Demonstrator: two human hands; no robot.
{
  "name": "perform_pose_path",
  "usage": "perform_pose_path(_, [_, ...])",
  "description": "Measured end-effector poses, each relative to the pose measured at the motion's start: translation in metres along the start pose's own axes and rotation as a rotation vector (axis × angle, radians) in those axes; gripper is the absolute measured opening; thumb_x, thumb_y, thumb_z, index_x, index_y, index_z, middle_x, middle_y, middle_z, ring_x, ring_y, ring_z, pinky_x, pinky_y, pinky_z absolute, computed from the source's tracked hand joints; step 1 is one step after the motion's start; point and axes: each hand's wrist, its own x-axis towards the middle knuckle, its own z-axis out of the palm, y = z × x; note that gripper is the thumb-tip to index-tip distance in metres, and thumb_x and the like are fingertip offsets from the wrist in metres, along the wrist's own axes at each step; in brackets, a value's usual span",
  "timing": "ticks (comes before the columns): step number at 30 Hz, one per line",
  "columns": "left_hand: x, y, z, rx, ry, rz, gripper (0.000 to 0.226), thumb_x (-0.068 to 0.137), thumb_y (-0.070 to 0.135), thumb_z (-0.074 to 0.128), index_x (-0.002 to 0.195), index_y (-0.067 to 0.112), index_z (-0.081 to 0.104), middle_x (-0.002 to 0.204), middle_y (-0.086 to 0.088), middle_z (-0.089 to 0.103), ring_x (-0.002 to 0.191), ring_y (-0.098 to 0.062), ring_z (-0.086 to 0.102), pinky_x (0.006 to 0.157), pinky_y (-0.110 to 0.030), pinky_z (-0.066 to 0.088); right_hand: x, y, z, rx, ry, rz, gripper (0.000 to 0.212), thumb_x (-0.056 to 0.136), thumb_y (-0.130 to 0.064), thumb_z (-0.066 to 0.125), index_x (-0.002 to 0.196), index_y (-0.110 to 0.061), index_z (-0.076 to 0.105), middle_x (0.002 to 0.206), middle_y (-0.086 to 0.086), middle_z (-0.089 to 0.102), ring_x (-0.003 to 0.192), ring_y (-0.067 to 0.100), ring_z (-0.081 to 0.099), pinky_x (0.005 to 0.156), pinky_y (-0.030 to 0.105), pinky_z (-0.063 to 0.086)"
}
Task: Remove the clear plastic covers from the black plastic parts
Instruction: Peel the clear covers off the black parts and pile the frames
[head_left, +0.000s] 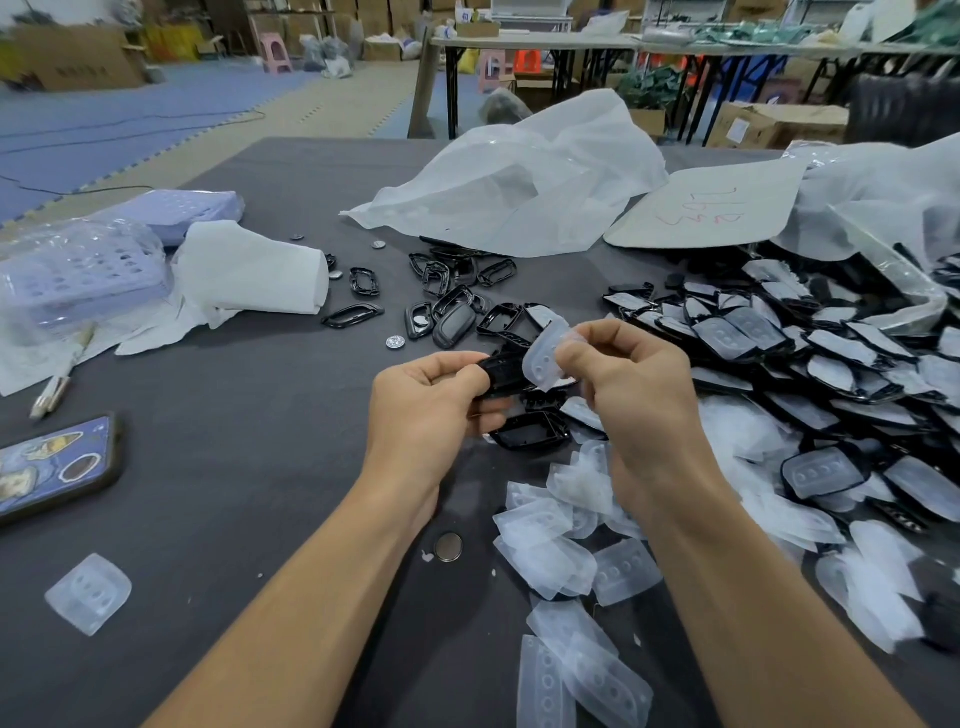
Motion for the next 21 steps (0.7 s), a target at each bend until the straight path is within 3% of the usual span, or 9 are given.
perform_pose_path(2, [0.000, 0.001, 0.000, -0.027, -0.020, -0.023, 0.016, 0.096, -0.002, 0.060, 0.096, 0.005, 0.075, 0.084, -0.009, 0.081, 0.076, -0.025, 0.080, 0.058, -0.024, 0.061, -0.001, 0.002, 0.003, 0.010, 0.020, -0.011, 0.022, 0.086, -0.008, 0.076, 0.068, -0.019, 0.070, 0.065, -0.008, 0.064, 0.061, 0.005, 0.054, 0.073, 0.027, 0.047])
perform_pose_path(5, [0.000, 0.003, 0.001, -0.078, -0.052, -0.057, 0.019, 0.099, -0.001, 0.055, 0.100, 0.003, 0.073, 0.090, -0.012, 0.081, 0.079, -0.027, 0.080, 0.059, -0.027, 0.062, -0.003, 0.002, 0.006, 0.042, 0.011, 0.000, 0.025, 0.085, -0.006, 0.076, 0.063, -0.017, 0.070, 0.056, -0.009, 0.059, 0.049, 0.002, 0.048, 0.060, 0.020, 0.040])
perform_pose_path(10, [0.001, 0.003, 0.000, -0.113, -0.118, -0.099, 0.024, 0.102, -0.002, 0.048, 0.104, 0.000, 0.071, 0.094, -0.016, 0.080, 0.086, -0.030, 0.079, 0.070, -0.034, 0.066, -0.006, 0.003, 0.010, 0.059, -0.040, 0.051, 0.019, 0.086, -0.001, 0.074, 0.069, -0.009, 0.073, 0.063, 0.010, 0.069, 0.043, 0.012, 0.053, 0.041, 0.019, 0.042])
perform_pose_path(12, [0.000, 0.003, 0.000, -0.139, -0.147, -0.115, 0.022, 0.100, -0.004, 0.050, 0.102, -0.002, 0.072, 0.093, -0.019, 0.079, 0.084, -0.031, 0.079, 0.073, -0.037, 0.066, -0.006, 0.006, 0.013, -0.010, -0.032, 0.048, 0.019, 0.085, -0.005, 0.075, 0.068, -0.012, 0.075, 0.066, 0.010, 0.074, 0.046, 0.014, 0.060, 0.042, 0.021, 0.045])
perform_pose_path(16, [-0.001, 0.005, 0.003, -0.198, -0.171, -0.153, 0.013, 0.096, -0.002, 0.061, 0.101, -0.001, 0.074, 0.091, -0.020, 0.079, 0.076, -0.027, 0.079, 0.063, -0.029, 0.062, -0.010, 0.017, 0.018, -0.216, 0.081, -0.046, 0.014, 0.082, -0.021, 0.080, 0.069, -0.020, 0.076, 0.060, -0.001, 0.073, 0.053, 0.013, 0.070, 0.054, 0.032, 0.056])
perform_pose_path(21, [-0.003, 0.002, 0.005, -0.225, -0.215, -0.179, 0.020, 0.101, -0.001, 0.053, 0.107, -0.003, 0.072, 0.091, -0.016, 0.079, 0.074, -0.024, 0.078, 0.061, -0.027, 0.061, -0.014, 0.022, 0.024, -0.382, 0.293, -0.178, 0.022, 0.086, -0.034, 0.077, 0.067, -0.025, 0.070, 0.057, -0.014, 0.068, 0.056, 0.004, 0.067, 0.056, 0.024, 0.055])
